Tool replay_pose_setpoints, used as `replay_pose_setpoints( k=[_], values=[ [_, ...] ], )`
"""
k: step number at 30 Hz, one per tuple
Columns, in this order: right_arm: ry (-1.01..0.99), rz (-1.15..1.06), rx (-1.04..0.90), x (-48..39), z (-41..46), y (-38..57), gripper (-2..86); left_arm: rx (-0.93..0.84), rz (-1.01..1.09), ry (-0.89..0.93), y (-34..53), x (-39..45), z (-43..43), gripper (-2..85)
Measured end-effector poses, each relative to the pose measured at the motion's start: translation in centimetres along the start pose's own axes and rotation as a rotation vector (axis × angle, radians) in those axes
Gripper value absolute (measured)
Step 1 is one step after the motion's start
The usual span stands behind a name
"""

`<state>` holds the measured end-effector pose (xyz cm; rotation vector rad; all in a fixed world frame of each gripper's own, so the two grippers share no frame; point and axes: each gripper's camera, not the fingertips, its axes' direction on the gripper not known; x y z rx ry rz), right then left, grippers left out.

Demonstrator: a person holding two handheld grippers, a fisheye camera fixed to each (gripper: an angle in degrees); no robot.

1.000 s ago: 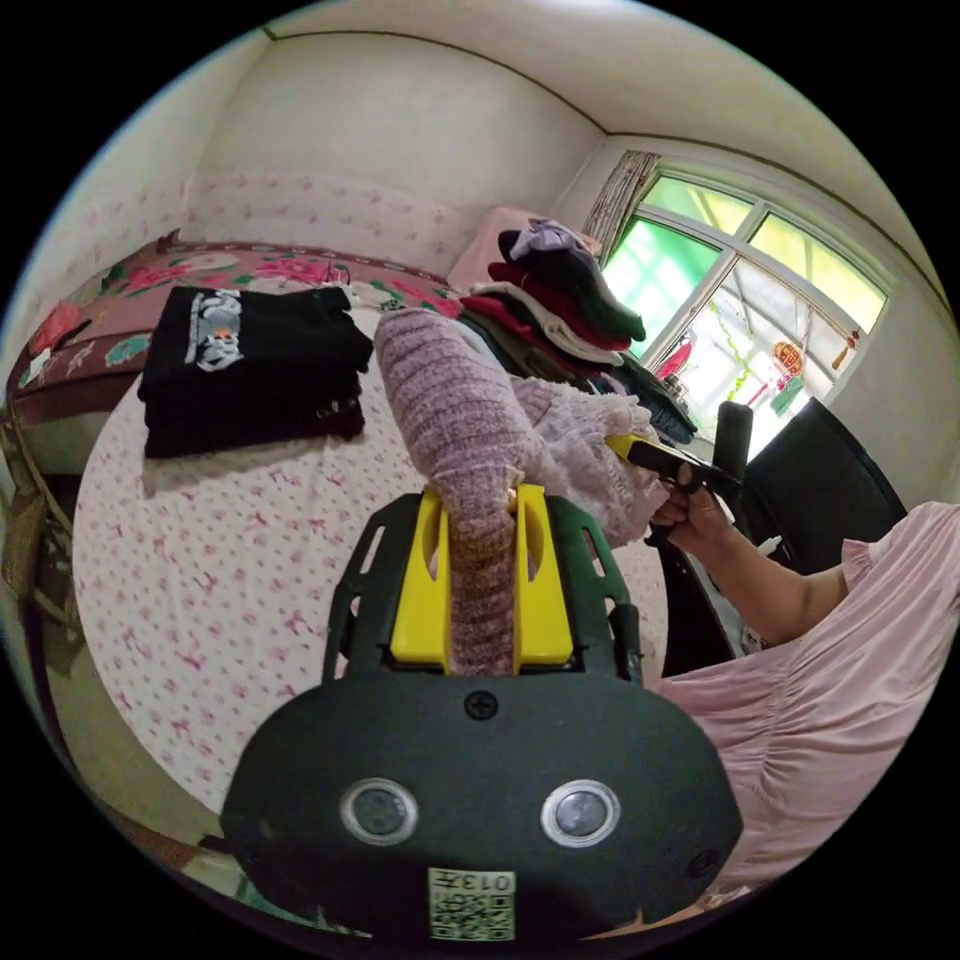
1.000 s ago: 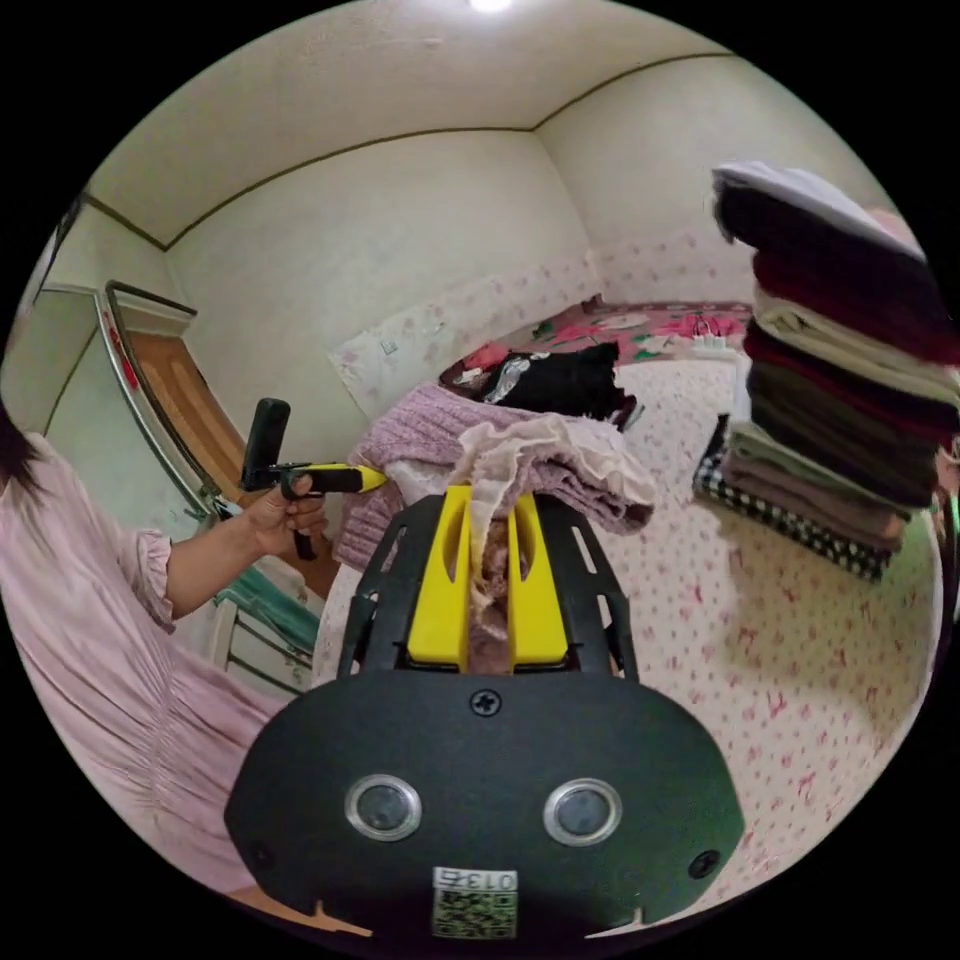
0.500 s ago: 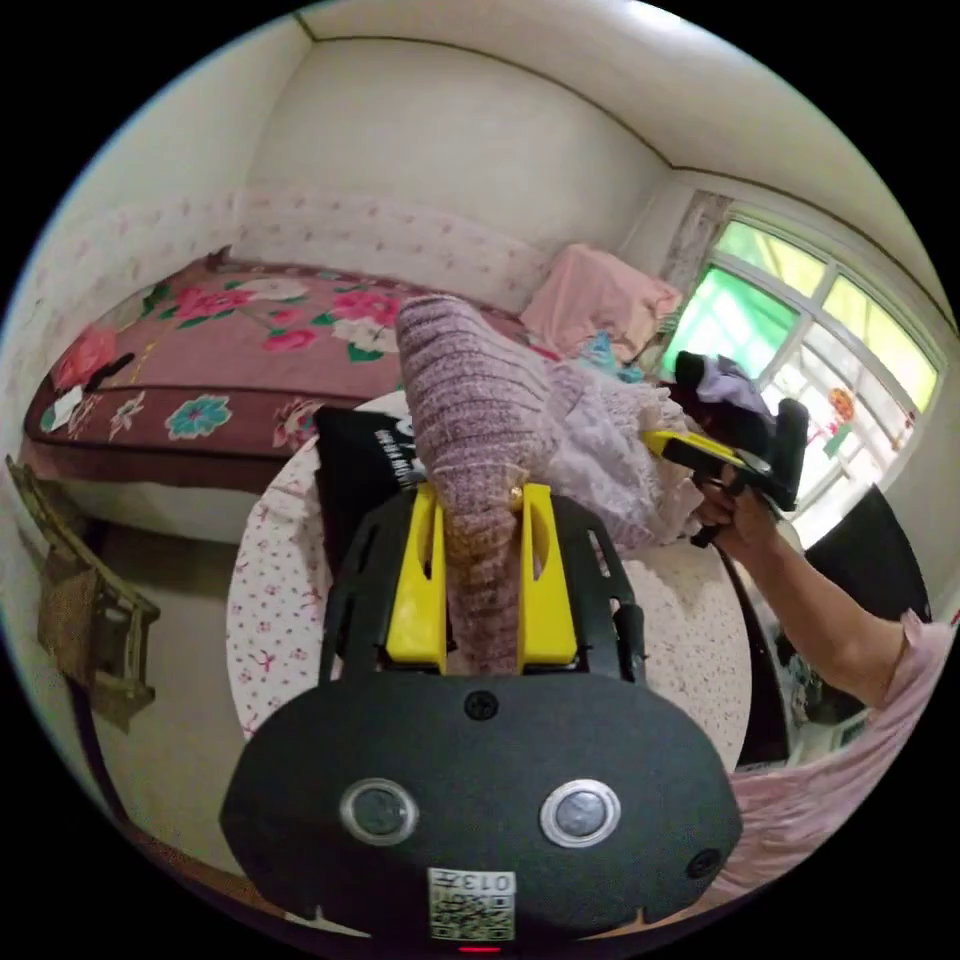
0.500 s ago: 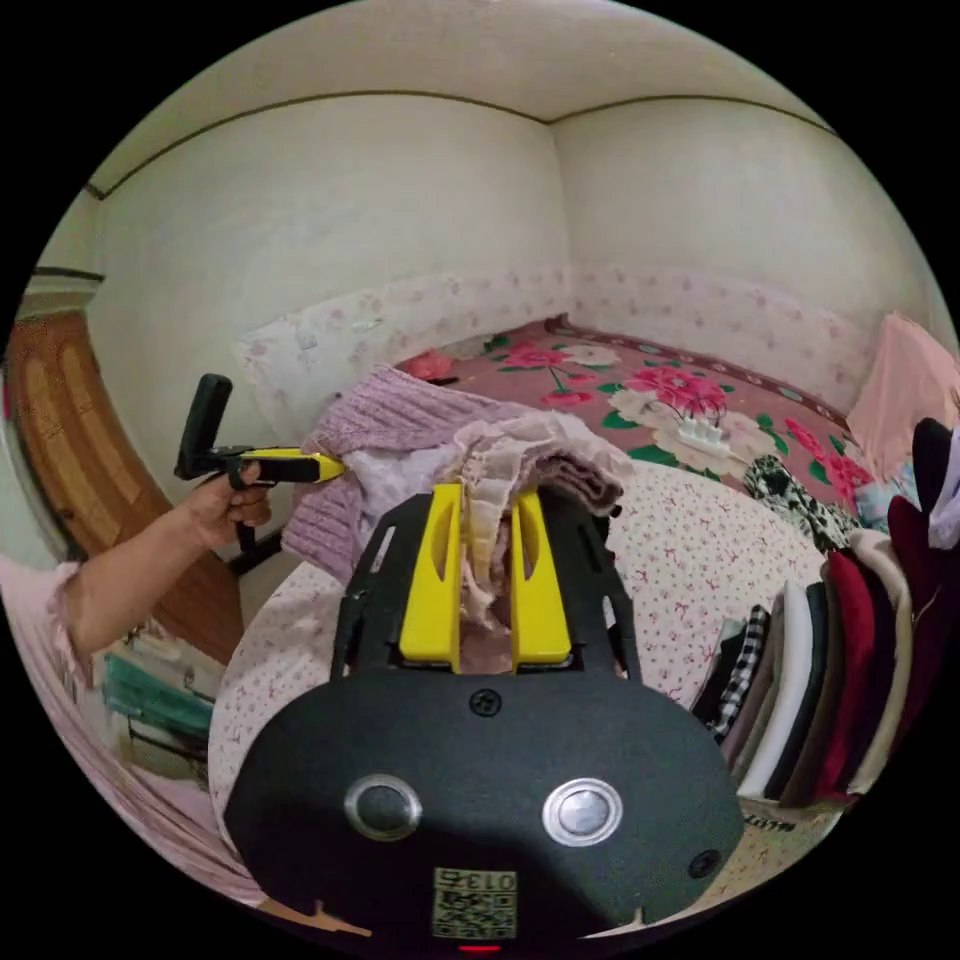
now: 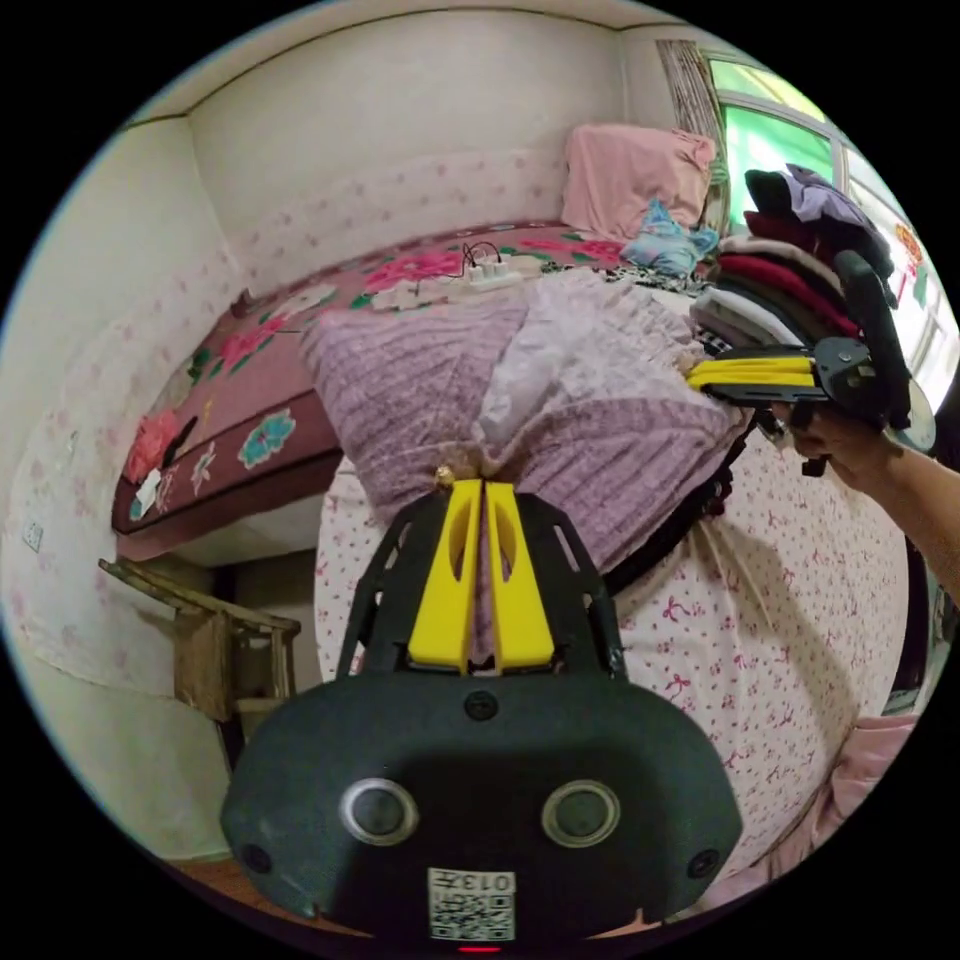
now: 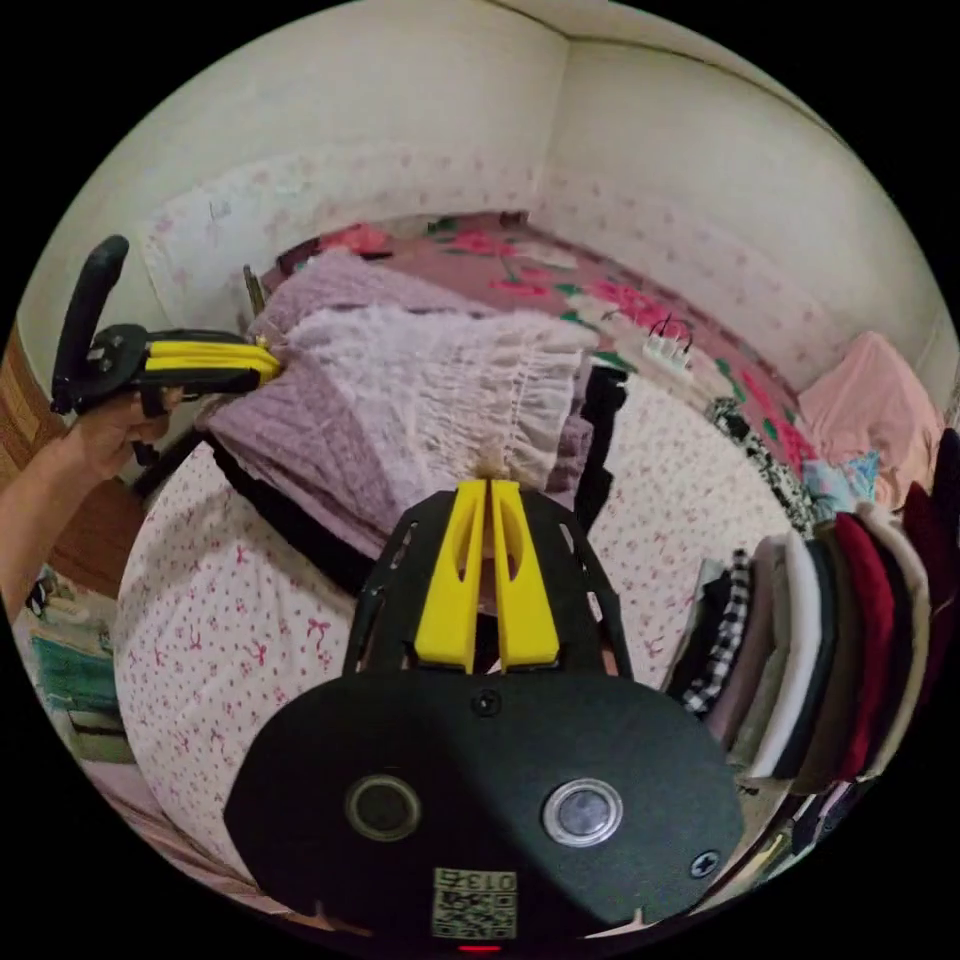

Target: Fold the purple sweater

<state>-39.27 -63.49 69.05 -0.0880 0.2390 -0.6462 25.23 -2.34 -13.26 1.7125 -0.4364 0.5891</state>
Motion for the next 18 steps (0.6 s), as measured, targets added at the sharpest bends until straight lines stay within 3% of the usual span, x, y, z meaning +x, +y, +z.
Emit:
replay_pose_setpoints(
  k=[5, 9, 13, 18],
  values=[
    [0.055, -0.038, 0.086, 1.0, -4.0, 1.5, 4.2, 0.074, -0.024, -0.061, -0.9, 3.9, -1.5, -0.1],
    [-0.045, 0.063, 0.405, 1.9, -14.6, 7.6, 4.5, 0.313, 0.078, -0.133, 0.9, 10.6, -6.4, -0.2],
    [-0.093, 0.045, 0.547, 0.4, -20.4, 16.3, 1.3, 0.26, 0.221, 0.079, 3.3, 21.7, -6.3, -0.3],
    [-0.143, 0.12, 0.372, 2.0, -24.9, 29.4, 0.0, 0.106, 0.332, 0.305, 6.7, 36.1, -4.3, -0.2]
  ],
)
